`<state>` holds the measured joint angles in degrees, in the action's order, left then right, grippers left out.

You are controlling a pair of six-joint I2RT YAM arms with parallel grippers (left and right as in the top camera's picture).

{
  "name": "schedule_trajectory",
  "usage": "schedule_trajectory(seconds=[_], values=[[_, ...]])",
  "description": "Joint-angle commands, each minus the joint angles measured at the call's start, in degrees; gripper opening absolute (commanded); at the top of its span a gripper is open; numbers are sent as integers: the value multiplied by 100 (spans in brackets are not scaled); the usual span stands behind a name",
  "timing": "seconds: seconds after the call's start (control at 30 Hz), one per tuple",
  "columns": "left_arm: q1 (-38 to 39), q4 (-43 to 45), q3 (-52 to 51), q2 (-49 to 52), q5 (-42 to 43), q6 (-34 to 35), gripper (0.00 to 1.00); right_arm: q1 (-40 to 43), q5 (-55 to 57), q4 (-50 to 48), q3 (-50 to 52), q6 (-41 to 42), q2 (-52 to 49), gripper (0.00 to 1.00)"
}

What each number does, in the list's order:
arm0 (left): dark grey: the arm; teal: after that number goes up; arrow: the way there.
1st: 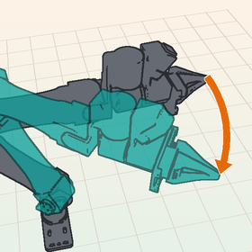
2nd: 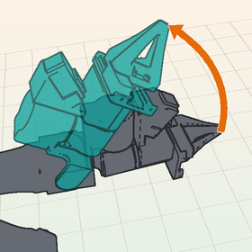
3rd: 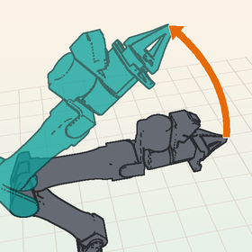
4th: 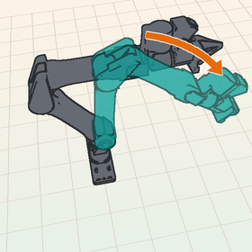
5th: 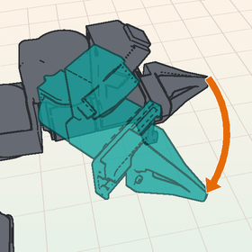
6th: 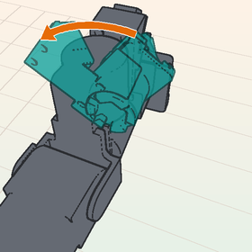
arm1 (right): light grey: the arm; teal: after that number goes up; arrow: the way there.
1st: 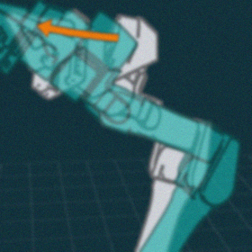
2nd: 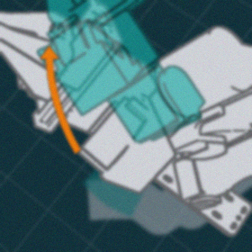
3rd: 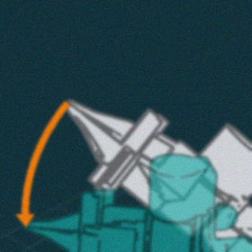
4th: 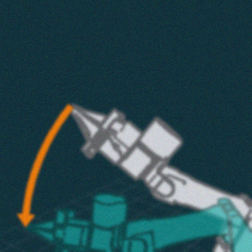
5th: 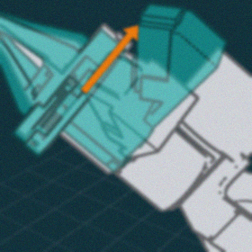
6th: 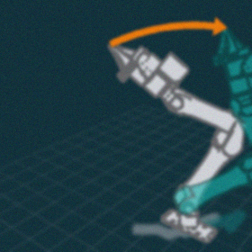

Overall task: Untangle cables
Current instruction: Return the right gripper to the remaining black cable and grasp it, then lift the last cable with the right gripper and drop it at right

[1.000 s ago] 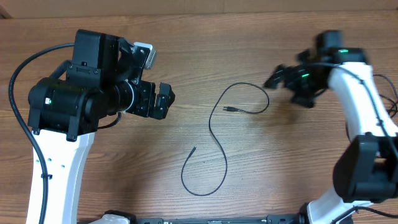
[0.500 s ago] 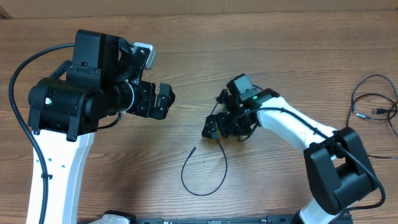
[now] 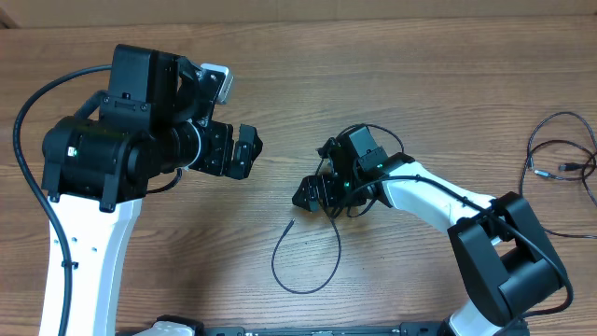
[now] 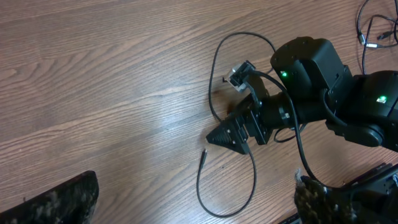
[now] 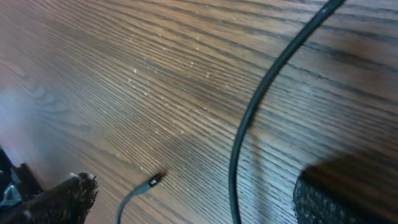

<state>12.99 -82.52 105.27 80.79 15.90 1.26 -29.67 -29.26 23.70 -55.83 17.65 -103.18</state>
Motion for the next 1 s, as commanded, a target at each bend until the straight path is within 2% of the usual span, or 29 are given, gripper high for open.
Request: schedule_trajectory(seconds=[0.0, 0.2, 0.4, 0.57, 0.77, 0.83, 0.93, 0.97], values=[[-22, 20, 63, 22, 44, -109, 100, -26, -136, -205, 153, 376, 17, 100], [-22, 20, 63, 22, 44, -109, 100, -28, -240, -654, 153, 785, 13, 100], [-22, 20, 63, 22, 42, -109, 100, -28, -245, -734, 153, 793, -76, 100], [-22, 20, 61, 22, 44, -109, 100, -28, -396, -916, 153, 1069, -531, 100], [-22, 20, 63, 22, 42, -109, 100, -28, -990, -1882, 153, 1434, -1290, 99], [-22, 20, 61, 22, 44, -109, 100, -17, -986, -2026, 144, 1554, -1366, 70], [-22, 20, 63, 22, 42, -109, 100, 162, -1213, -2065, -133, 1534, -1318, 17], [-22, 20, 63, 22, 44, -109, 100, 219, -1298, -2046, -243, 1532, -1303, 7]])
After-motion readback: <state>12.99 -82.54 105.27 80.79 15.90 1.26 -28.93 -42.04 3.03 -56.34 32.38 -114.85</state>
